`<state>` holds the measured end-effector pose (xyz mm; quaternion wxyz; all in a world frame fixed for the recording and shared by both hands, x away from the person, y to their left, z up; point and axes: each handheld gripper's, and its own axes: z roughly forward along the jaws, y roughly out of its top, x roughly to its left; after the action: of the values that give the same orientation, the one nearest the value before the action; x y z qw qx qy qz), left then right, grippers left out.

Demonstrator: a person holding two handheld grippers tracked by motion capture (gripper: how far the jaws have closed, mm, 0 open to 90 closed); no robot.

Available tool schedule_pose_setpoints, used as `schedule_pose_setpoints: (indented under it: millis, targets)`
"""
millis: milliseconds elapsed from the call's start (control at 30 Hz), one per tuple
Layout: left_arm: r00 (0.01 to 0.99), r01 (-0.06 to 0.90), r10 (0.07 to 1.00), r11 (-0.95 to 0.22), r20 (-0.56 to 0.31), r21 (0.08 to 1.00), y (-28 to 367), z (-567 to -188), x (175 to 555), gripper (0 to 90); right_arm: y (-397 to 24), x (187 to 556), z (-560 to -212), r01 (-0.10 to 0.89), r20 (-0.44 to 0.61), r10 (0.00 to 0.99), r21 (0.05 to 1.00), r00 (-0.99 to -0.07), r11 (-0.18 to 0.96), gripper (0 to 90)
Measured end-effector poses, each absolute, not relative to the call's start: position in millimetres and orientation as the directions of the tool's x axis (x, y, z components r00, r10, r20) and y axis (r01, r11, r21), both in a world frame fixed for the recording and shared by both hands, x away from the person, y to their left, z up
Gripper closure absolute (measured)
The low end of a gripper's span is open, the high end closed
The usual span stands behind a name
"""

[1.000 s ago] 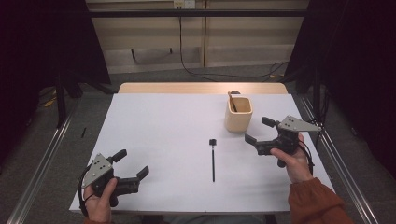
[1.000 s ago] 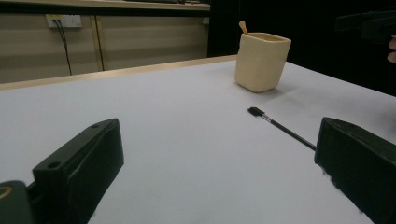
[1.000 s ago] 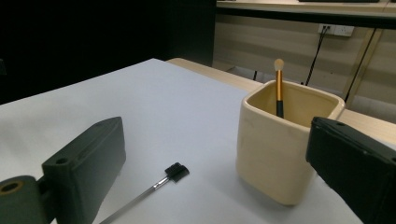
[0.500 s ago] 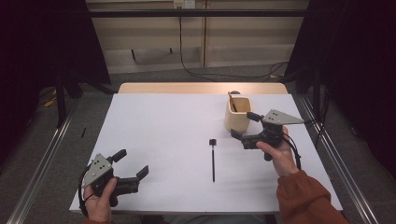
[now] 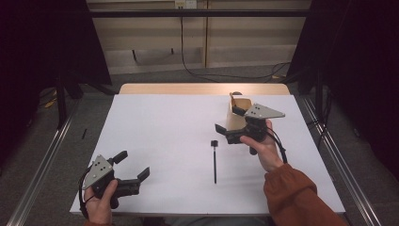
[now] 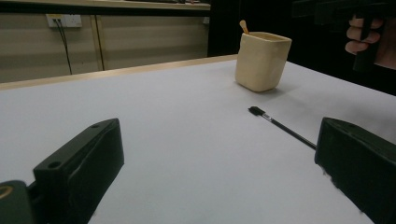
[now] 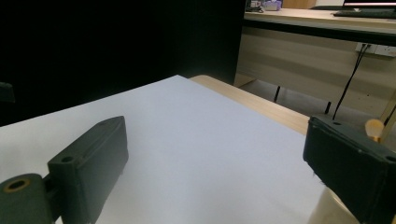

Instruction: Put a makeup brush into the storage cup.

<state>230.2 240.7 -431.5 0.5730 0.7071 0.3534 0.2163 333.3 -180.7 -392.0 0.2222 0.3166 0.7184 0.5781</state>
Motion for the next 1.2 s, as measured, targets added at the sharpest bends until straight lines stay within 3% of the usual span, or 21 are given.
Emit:
schedule_pose_setpoints:
  millis: [467, 667, 767, 1200]
  targets:
    - [0.662, 0.249, 0.743, -0.098, -0.095, 0.963, 241.0, -431.4, 230.0, 1.3, -166.1, 351.0, -388.7, 0.297, 0.082, 0.688, 0.934, -0.721, 0.199, 11.3]
    - [0.659, 0.252, 0.746, -0.095, -0.099, 0.963, 240.9, -431.6, 230.3, 1.2, -160.3, 354.9, -384.3, 0.38, 0.103, 0.662, 0.878, -0.742, 0.29, 12.4]
    - [0.66, 0.25, 0.745, -0.098, -0.096, 0.963, 241.1, -431.5, 230.3, 1.1, -157.8, 357.8, -383.9, 0.415, 0.118, 0.634, 0.843, -0.764, 0.343, 18.2]
    - [0.662, 0.252, 0.743, -0.1, -0.096, 0.963, 240.4, -431.9, 230.8, 1.2, -147.6, 362.6, -393.5, 0.531, 0.157, 0.609, 0.684, -0.777, 0.5, 12.8]
